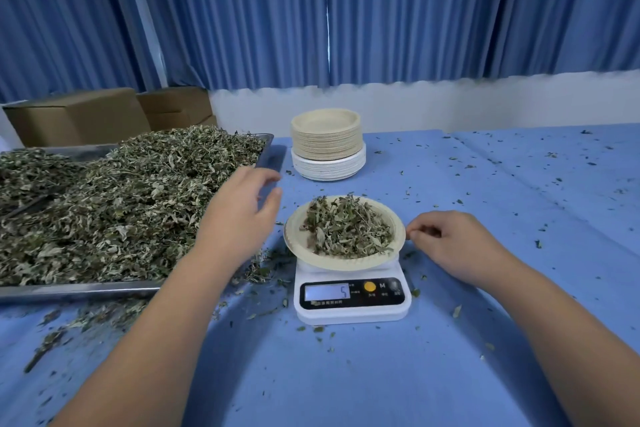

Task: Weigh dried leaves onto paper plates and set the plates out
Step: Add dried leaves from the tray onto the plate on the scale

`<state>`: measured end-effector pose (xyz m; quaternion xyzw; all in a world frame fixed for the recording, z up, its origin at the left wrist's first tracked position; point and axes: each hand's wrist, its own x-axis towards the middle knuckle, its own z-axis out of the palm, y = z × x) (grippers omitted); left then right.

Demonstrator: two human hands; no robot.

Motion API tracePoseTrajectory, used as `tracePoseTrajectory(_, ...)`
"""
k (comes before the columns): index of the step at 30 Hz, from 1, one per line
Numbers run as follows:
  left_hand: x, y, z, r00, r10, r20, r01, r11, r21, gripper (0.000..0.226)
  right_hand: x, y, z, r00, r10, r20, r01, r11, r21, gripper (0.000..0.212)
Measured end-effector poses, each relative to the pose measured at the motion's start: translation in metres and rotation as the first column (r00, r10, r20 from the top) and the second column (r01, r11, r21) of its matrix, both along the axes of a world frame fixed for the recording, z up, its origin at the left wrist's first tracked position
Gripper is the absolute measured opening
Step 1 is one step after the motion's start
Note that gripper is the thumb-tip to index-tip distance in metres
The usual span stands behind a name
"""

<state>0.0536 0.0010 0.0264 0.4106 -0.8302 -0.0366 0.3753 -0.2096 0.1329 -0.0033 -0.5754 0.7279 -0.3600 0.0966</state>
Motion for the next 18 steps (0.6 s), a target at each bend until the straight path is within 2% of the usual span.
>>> tracePoseTrajectory(4,0.025,-0.013,-0.002,0.948,0.268,0.169,-0.278,0.96,0.034,0.033,-0.002,0.002,0.001,1.0,-0.019,-0.021,0.019,1.0,0.01,0.031)
tracePoseTrajectory(6,0.034,-0.017,-0.001,0.924,0.327,0.199,-0.345,0.936,0.063,0.031,-0.003,0.003,0.001,0.999,-0.037,-0.024,0.037,0.999,0.01,0.031)
tracePoseTrajectory(10,0.043,-0.022,-0.005,0.938,0.305,0.168,-0.332,0.927,0.175,0.027,-0.002,0.004,0.0,0.999,-0.038,0.009,0.039,0.999,-0.013,0.032)
tracePoseTrajectory(14,0.048,-0.028,-0.014,0.929,0.298,0.218,-0.35,0.898,0.266,0.028,0.0,0.001,-0.002,0.999,-0.041,0.002,0.041,0.999,0.0,0.033)
tracePoseTrajectory(18,0.05,-0.03,-0.017,0.927,0.292,0.237,-0.355,0.887,0.296,0.027,0.001,0.0,-0.003,0.999,-0.043,0.01,0.043,0.999,0.006,0.033)
